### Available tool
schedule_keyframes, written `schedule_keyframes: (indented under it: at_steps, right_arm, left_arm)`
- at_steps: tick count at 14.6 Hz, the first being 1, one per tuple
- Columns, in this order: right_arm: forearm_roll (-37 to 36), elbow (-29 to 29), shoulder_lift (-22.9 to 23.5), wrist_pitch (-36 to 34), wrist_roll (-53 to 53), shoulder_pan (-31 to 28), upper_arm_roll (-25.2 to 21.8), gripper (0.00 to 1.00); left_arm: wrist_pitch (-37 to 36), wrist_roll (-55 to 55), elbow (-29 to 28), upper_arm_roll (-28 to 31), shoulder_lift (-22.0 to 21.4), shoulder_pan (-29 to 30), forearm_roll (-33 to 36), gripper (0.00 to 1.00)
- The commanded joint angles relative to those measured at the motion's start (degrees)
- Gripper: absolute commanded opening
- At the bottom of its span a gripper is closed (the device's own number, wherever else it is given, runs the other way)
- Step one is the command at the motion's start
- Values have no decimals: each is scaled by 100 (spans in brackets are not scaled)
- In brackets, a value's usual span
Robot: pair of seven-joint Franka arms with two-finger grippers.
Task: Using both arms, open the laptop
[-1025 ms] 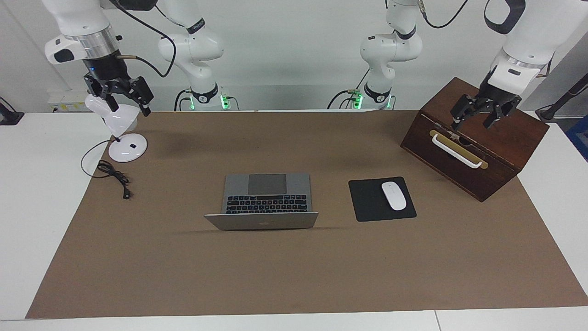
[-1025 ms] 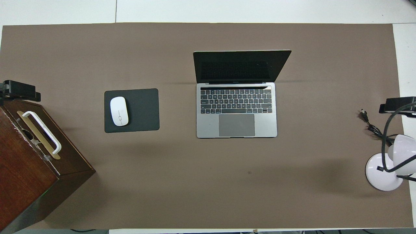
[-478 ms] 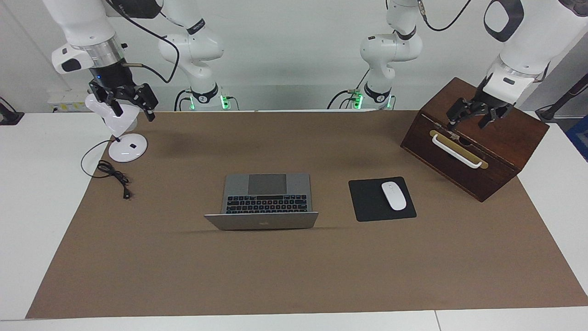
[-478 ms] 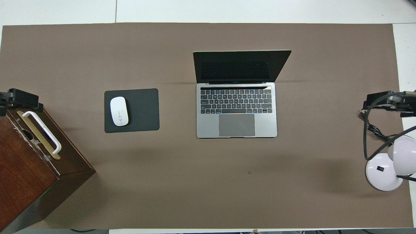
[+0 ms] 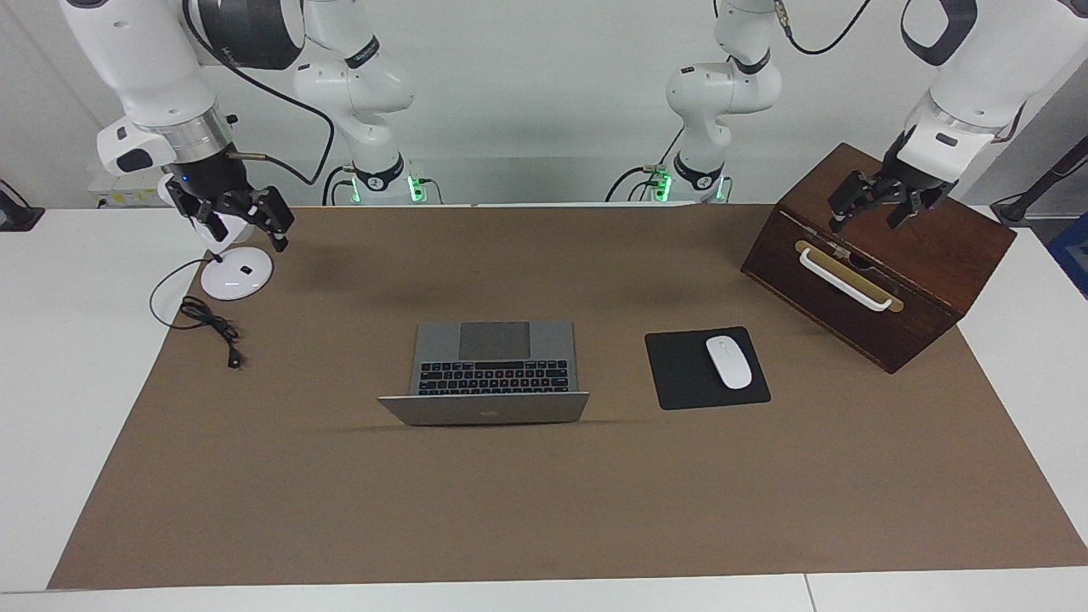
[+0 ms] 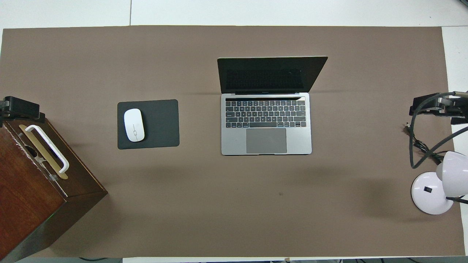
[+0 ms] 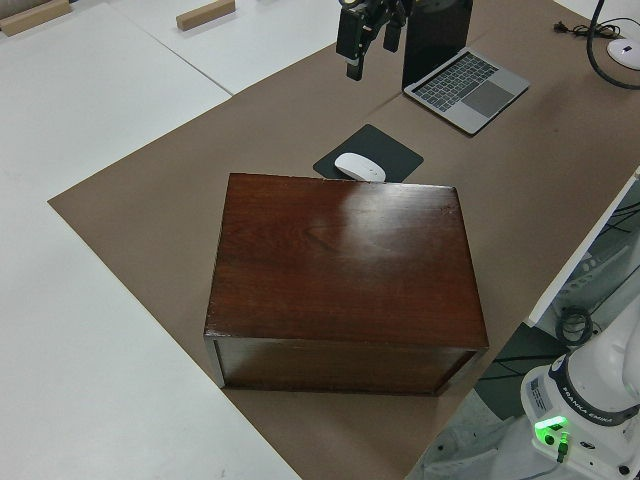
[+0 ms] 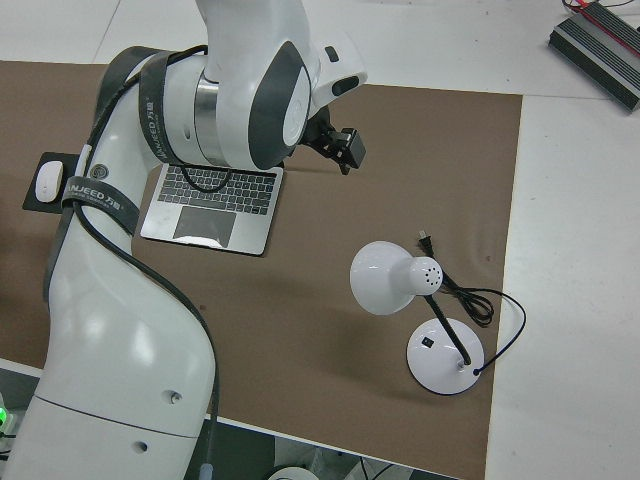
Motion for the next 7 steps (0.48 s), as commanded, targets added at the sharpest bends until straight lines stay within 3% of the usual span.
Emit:
schedule_keyframes:
  at_steps: [1, 7]
  right_arm:
    - [-10, 331, 140, -136, -212, -187, 102, 100]
    - [-10, 806, 220, -523, -212, -222, 119, 100]
  left_arm:
    - [97, 35, 171, -46, 124, 32, 59, 100]
    - [27, 35, 179, -46, 115, 41, 76, 100]
